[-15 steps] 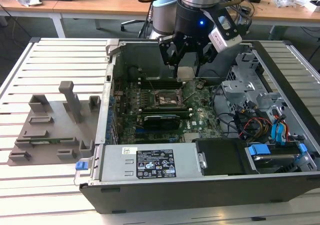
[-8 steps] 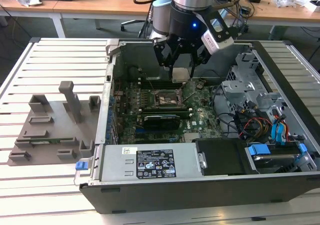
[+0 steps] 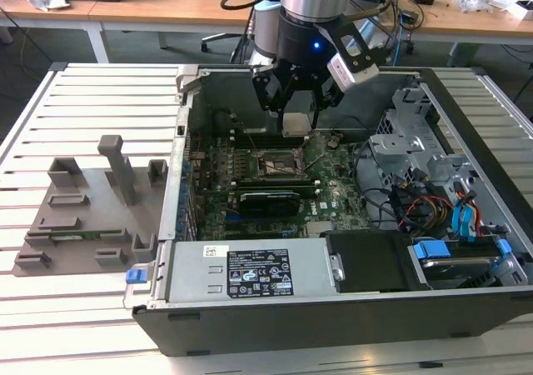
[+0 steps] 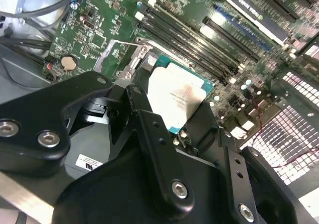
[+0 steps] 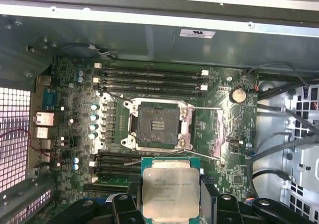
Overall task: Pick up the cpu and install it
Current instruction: 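Pick up the cpu and move it towards the insertion slot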
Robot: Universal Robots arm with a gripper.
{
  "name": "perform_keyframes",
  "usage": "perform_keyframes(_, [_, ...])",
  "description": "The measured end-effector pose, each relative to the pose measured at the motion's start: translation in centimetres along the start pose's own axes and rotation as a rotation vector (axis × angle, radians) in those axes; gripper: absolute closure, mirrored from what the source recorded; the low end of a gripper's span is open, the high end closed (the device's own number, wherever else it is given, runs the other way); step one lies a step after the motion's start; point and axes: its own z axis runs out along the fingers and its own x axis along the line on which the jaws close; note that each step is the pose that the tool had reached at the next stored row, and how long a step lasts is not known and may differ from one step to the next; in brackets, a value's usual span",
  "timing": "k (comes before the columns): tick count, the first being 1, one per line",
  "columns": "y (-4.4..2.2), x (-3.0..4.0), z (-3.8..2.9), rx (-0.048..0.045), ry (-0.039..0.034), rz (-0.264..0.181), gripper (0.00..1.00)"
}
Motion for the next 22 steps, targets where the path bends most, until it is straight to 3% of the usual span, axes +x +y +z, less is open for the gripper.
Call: perform_keyframes(22, [1.69, 0.21, 2.45, -0.0001, 0.0, 0.0, 0.45])
